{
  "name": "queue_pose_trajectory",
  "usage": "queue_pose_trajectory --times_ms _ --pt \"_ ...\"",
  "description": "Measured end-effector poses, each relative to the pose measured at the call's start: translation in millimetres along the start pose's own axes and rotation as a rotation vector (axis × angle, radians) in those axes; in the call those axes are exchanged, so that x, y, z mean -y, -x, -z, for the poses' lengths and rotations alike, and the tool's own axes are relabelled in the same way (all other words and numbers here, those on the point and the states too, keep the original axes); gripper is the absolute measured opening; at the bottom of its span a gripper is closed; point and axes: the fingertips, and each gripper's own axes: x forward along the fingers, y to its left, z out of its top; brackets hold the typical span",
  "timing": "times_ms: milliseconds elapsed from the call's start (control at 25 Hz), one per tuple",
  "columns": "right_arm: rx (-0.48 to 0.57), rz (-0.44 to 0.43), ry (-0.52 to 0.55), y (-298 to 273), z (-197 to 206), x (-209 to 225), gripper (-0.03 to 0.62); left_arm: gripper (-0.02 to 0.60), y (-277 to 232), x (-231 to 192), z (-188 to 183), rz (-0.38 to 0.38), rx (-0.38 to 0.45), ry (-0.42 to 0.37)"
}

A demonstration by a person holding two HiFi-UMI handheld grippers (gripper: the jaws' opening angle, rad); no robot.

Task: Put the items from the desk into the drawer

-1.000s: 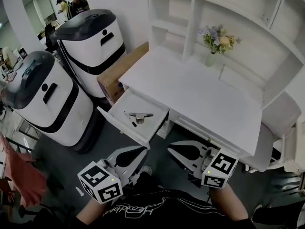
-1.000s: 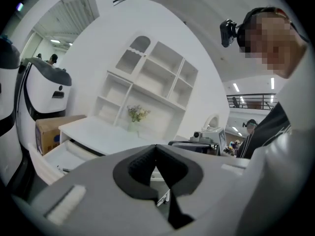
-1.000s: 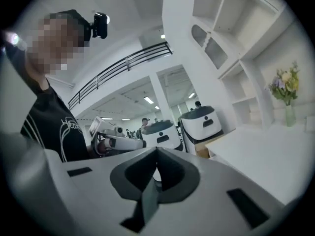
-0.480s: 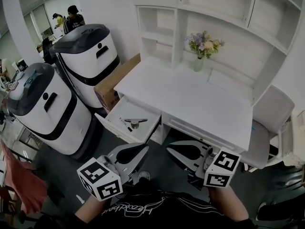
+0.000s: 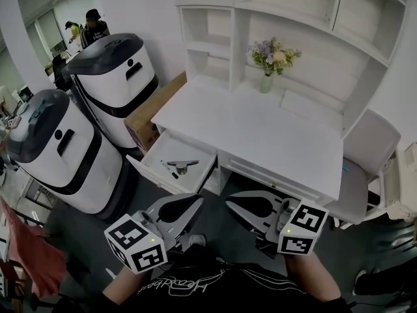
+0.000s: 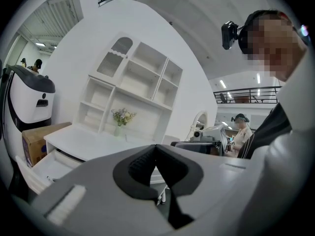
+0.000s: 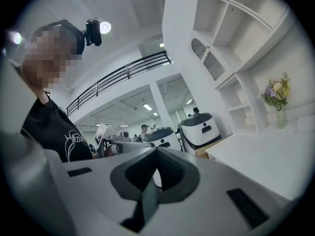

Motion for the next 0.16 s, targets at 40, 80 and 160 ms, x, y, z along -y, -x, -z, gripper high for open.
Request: queue_pose_trajectory --times_ms 40,80,160 --pt "0.0 0.002 0.001 0.4 0.7 0.9 0.008 0.009 -1.3 0.2 0.6 0.003 -0.002 0.0" --pt "-0.001 0.004 0.001 0.6 1.4 1.8 0.008 0.009 -2.5 0.2 1.2 0.005 -0.004 -0.001" --pt "-0.001 0.007 0.0 0.4 3.0 3.5 0.008 0.009 -4.4 0.0 1.8 0.008 -0.007 -0.003"
